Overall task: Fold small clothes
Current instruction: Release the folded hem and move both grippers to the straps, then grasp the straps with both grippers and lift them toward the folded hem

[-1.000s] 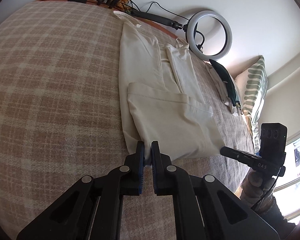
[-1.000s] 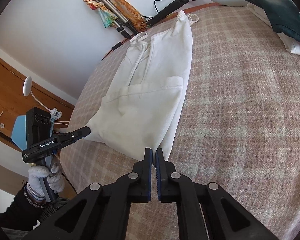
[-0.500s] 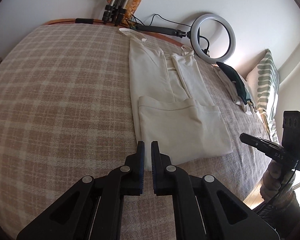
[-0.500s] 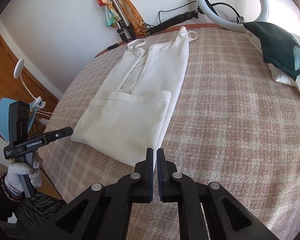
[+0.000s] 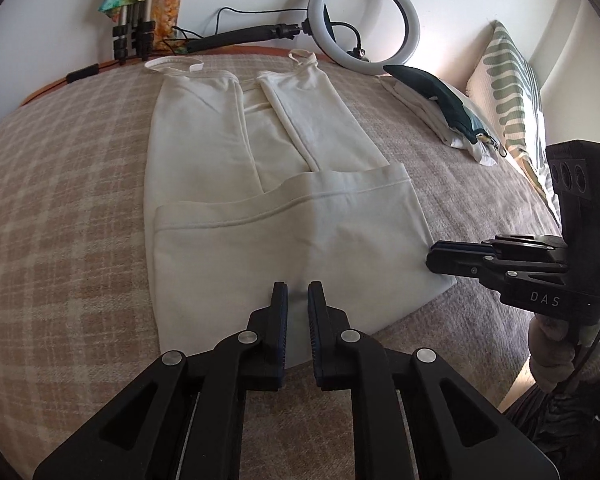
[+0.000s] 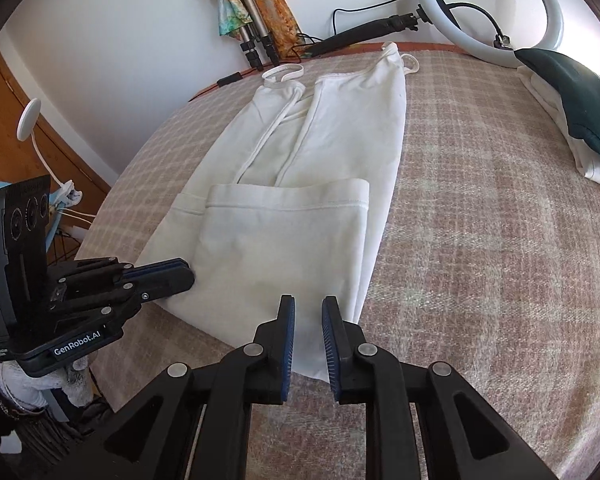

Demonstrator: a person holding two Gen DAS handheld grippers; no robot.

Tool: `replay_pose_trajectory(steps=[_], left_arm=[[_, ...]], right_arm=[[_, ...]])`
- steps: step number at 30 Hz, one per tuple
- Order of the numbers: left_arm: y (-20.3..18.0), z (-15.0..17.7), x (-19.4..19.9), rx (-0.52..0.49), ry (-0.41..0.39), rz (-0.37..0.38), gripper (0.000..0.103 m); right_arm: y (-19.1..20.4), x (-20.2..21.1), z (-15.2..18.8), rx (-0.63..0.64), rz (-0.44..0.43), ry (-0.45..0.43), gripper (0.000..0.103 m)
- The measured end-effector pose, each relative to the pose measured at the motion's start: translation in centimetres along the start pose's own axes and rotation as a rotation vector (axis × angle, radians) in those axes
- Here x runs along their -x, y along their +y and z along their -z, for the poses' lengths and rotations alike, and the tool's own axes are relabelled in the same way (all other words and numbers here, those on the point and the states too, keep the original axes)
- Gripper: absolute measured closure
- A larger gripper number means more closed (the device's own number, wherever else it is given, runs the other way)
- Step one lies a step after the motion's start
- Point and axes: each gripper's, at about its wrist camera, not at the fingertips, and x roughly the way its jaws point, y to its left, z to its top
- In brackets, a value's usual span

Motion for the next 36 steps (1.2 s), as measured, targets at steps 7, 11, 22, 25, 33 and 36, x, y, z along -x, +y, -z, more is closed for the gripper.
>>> replay_pose_trajectory(steps=[7, 11, 22, 25, 33, 36], left_arm=[[4.2, -1.1, 1.3, 0.147, -0.031, -0.031, 0.091], [5.4, -3.0, 2.7, 0.169, -0.085, -0.032, 0.085], [11.7, -8.6, 1.0, 0.334, -0.116, 0.086, 0.046], [12.8, -9.5, -0.7, 0.375, -0.090, 0.115, 0.046], [14.8, -12.6, -4.6, 0.397, -0.048, 0.147, 0.046], [15.1, -14.0, -5.8, 0.390, -0.039, 0.152, 0.046]], right_arm=[[-1.5, 1.5, 0.5, -0.039, -0.016, 0.004, 0.087], [-1.0, 2.7, -1.2, -0.019, -0.016, -0.062, 0.075], [-4.7, 0.8, -8.1, -0.067, 0.002, -0.117, 0.059], [-6.6, -0.3, -9.8, -0.106, -0.034, -0.105, 0.057], [-9.6, -2.5, -13.8, -0.124, -0.112, -0.100, 0.048], [-10.0, -3.7, -15.1, -0.113, -0.138, -0.080, 0.048]])
